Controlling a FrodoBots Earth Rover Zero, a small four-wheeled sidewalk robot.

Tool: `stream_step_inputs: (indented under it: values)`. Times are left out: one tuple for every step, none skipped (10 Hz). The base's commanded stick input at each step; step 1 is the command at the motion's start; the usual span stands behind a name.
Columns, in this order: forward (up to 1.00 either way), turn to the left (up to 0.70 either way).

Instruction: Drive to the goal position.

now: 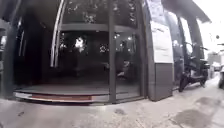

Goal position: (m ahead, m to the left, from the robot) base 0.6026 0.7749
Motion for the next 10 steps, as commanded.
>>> stream_step_inputs:
  values:
    - [0.45, 0.0]
    - [0.44, 0.0]
    - [0.13, 0.0]
    - [0.0, 0.0]
    - [0.0, 0.0]
    - [0.0, 0.0]
    - [0.0, 0.0]
    - [0.0, 0.0]
    - [0.0, 0.0]
    - [0.0, 0.0]
